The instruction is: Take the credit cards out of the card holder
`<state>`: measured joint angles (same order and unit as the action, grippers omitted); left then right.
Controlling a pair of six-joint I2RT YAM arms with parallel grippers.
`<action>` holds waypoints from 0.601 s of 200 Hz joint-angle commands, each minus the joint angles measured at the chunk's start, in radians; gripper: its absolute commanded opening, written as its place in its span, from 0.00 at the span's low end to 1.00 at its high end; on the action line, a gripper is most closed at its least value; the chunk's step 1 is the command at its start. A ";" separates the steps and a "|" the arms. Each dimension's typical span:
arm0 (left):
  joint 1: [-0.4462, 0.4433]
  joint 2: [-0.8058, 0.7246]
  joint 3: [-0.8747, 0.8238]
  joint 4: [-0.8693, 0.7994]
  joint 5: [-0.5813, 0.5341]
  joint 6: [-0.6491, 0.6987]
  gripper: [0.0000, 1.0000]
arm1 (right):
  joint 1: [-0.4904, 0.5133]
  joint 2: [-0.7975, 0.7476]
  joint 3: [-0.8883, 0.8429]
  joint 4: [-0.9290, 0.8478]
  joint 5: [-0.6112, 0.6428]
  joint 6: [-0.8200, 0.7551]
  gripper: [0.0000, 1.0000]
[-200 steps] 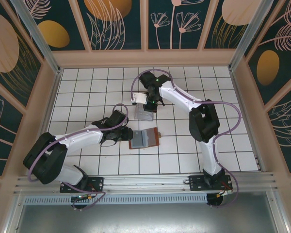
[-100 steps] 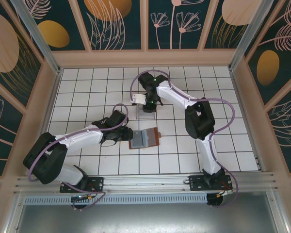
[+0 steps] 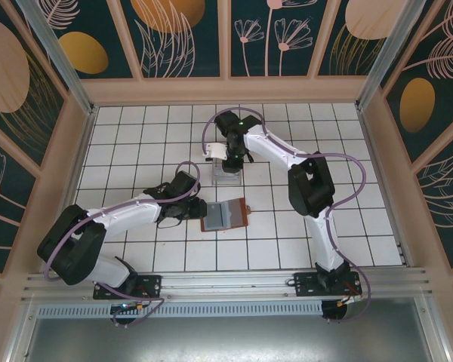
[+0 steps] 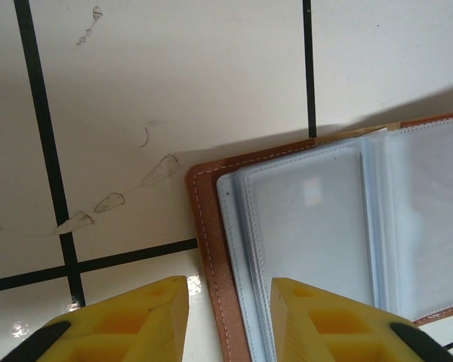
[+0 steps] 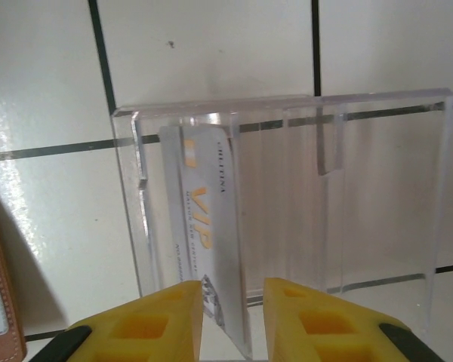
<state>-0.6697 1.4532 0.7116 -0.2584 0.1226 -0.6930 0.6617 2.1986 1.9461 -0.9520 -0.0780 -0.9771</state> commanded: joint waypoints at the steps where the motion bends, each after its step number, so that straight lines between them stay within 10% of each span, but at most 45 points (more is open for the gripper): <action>1: -0.002 0.013 0.016 -0.010 0.008 0.016 0.35 | -0.008 -0.038 0.004 0.045 0.012 0.046 0.27; 120: -0.003 0.084 0.075 0.015 0.063 0.039 0.35 | 0.049 -0.441 -0.549 0.553 -0.004 0.638 0.25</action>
<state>-0.6697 1.5196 0.7597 -0.2539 0.1680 -0.6769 0.6811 1.8442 1.5002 -0.5468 -0.0608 -0.5457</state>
